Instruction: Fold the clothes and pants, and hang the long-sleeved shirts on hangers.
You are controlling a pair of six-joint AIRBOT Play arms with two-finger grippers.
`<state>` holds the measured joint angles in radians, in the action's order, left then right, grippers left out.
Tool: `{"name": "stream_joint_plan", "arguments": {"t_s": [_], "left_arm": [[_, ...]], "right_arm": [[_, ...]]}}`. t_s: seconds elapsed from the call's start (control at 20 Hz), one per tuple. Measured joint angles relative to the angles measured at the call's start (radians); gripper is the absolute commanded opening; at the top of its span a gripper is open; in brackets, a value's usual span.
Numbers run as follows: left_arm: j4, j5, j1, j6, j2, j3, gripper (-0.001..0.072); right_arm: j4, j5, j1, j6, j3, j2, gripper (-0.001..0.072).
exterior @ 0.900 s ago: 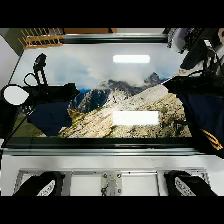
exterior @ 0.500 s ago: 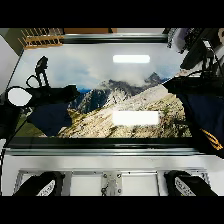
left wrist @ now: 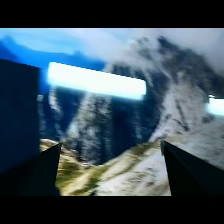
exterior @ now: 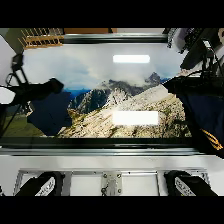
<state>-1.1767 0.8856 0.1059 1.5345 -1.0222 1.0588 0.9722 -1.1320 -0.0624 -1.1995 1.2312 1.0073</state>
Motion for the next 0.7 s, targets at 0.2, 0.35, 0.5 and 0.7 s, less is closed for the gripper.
{"name": "stream_joint_plan", "arguments": {"t_s": [0.2,0.35,0.5,0.7], "left_arm": [[-0.235,-0.01,0.112,-0.01,-0.085,0.0,0.0686],[-0.327,-0.028,0.142,-0.01,-0.198,0.0,0.0686],[-0.404,-0.037,0.153,-0.002,-0.31,0.0,0.0686],[-0.499,-0.024,0.157,0.06,-0.401,0.0,0.0242]], "right_arm": [[0.0,0.0,0.0,0.0,0.0,0.0,0.0014],[0.0,0.0,0.0,0.0,0.0,0.0,0.0014],[0.0,0.0,0.0,0.0,0.0,0.0,0.0014],[0.0,0.0,0.0,0.0,0.0,0.0,0.0014]]}}
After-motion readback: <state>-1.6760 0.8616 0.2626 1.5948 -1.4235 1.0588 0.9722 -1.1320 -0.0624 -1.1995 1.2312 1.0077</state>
